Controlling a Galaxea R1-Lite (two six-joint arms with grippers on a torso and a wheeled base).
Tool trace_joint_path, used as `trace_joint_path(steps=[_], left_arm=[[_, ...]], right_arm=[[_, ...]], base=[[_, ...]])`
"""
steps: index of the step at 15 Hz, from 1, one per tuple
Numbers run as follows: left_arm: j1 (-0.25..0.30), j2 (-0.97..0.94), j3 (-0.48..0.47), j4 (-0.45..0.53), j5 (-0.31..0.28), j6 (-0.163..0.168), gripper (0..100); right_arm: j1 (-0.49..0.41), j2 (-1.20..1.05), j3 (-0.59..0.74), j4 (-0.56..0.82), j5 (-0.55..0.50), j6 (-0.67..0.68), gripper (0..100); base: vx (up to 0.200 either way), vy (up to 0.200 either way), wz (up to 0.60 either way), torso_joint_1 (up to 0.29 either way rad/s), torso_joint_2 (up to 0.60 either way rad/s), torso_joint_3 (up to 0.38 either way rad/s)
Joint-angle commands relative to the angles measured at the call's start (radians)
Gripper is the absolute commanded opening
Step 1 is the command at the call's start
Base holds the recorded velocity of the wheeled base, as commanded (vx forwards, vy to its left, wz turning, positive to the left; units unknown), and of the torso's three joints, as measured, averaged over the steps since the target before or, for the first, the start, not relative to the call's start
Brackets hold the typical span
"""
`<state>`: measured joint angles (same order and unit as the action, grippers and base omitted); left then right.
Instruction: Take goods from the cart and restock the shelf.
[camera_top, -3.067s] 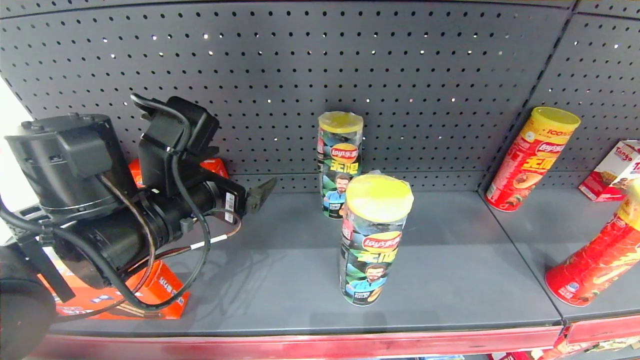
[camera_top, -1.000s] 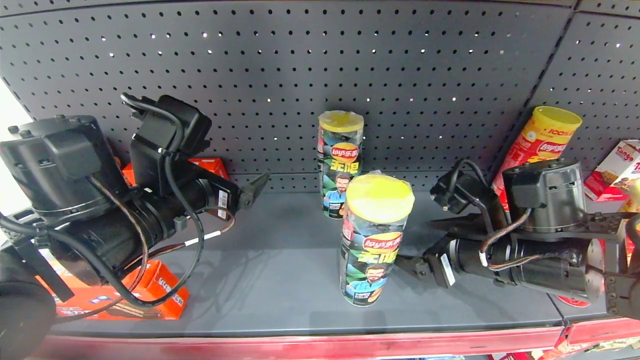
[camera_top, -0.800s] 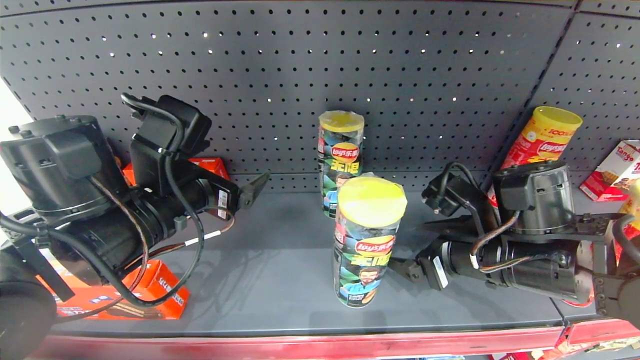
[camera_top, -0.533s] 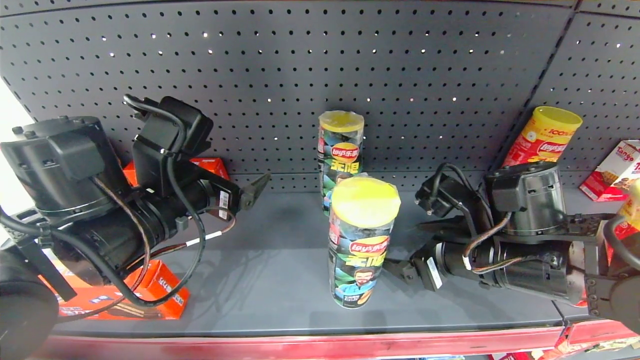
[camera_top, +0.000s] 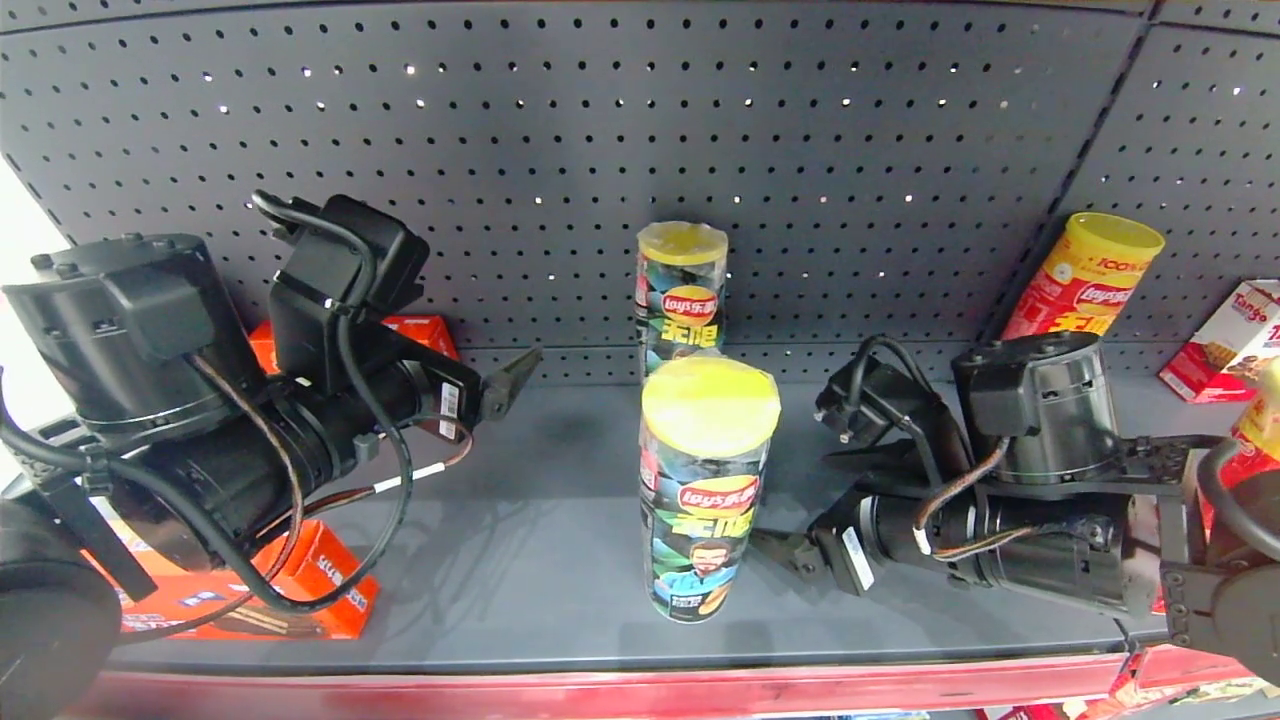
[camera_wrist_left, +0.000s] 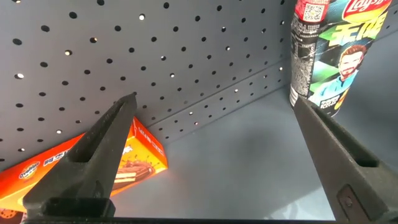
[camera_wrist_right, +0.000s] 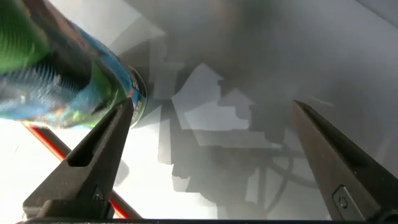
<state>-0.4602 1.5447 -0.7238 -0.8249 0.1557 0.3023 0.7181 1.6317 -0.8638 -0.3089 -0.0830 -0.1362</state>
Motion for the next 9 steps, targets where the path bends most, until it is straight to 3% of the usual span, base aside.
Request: trace_joint_path(steps=[1,9], left_arm=[[0.000,0.002,0.000,0.000,-0.001,0.000,100],[0.000,0.006,0.000,-0.002,0.001,0.000,100]], right_arm=[[-0.002,-0.026,0.014,0.001,0.000,0.000,100],[0.021,-0.033,0.029,0.001,0.002,0.000,100]], base=[[0.000,0.000,0.00,0.000,0.00,0.000],[0.000,0.000,0.00,0.000,0.00,0.000]])
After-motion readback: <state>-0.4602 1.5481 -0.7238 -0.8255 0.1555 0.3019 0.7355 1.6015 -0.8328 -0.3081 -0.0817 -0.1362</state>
